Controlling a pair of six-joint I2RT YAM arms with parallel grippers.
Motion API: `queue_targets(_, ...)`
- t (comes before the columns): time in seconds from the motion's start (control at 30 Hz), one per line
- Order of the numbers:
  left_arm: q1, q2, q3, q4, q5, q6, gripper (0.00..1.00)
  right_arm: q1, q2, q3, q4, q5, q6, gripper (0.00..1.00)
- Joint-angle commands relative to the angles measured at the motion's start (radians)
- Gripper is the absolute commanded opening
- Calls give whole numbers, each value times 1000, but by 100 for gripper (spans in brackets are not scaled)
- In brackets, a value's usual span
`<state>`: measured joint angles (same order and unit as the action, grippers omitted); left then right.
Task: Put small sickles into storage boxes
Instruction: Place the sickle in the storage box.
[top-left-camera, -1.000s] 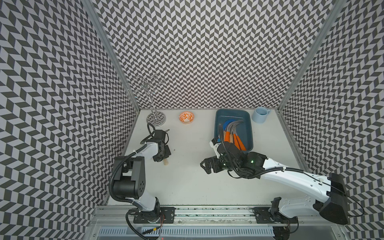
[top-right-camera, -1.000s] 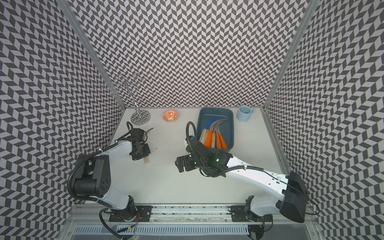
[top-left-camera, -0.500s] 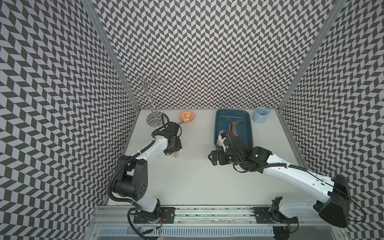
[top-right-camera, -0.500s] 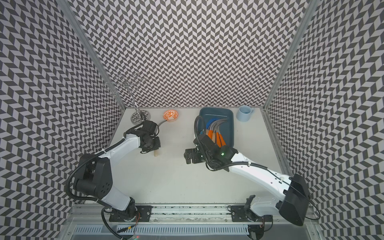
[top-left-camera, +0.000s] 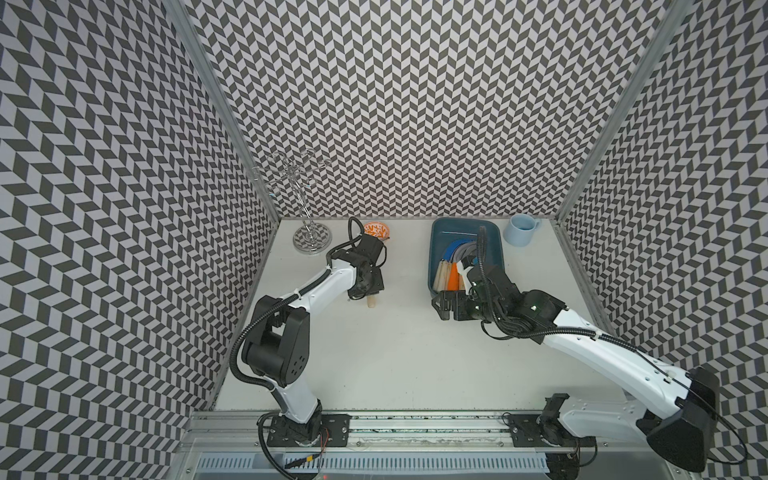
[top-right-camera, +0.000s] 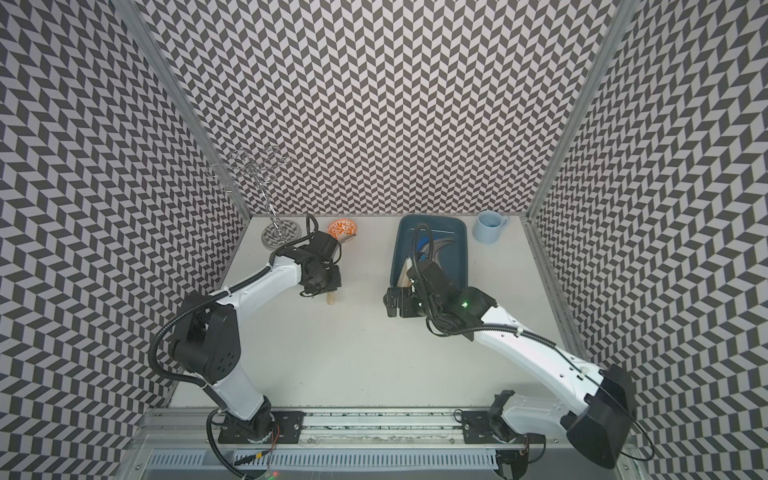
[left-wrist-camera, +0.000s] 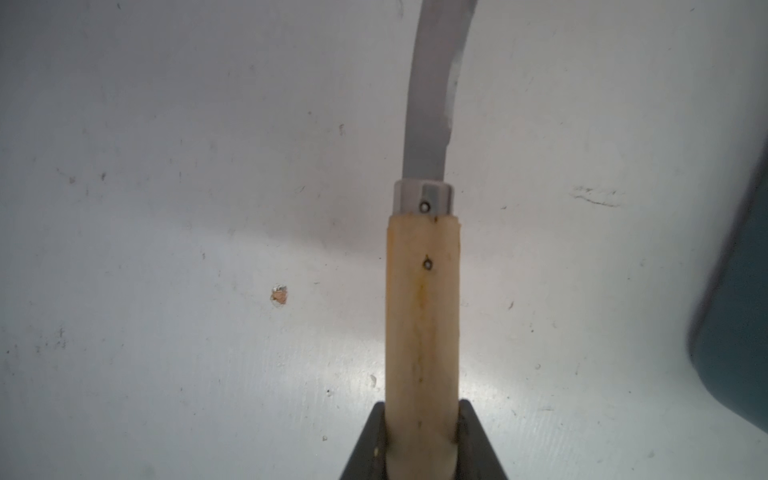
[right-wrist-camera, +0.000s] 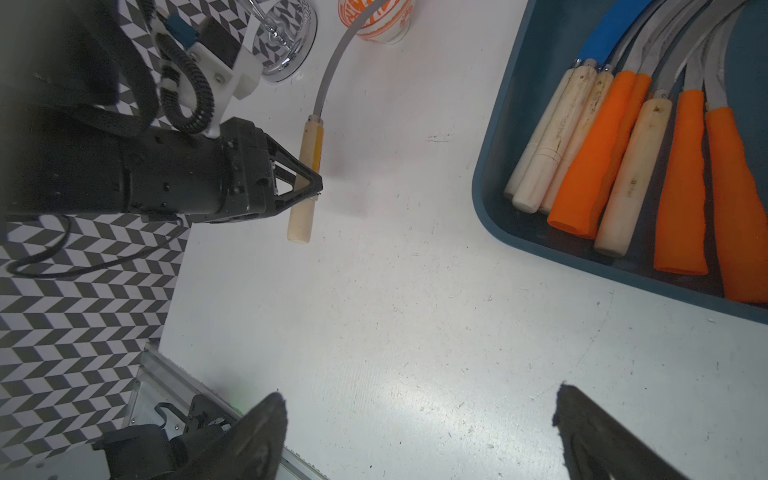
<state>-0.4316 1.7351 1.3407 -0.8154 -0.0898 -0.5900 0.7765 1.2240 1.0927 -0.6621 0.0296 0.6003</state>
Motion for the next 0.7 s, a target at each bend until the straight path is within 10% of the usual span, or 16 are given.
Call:
queue_targets(0.0,-44,31,92,-31,-12,-30,0,-20,-26,-6,-3,8,-17,100)
queue_targets(0.67,-264,402,668,-169,43,-71,0,-187,-105,-15,-115,15,-61,99)
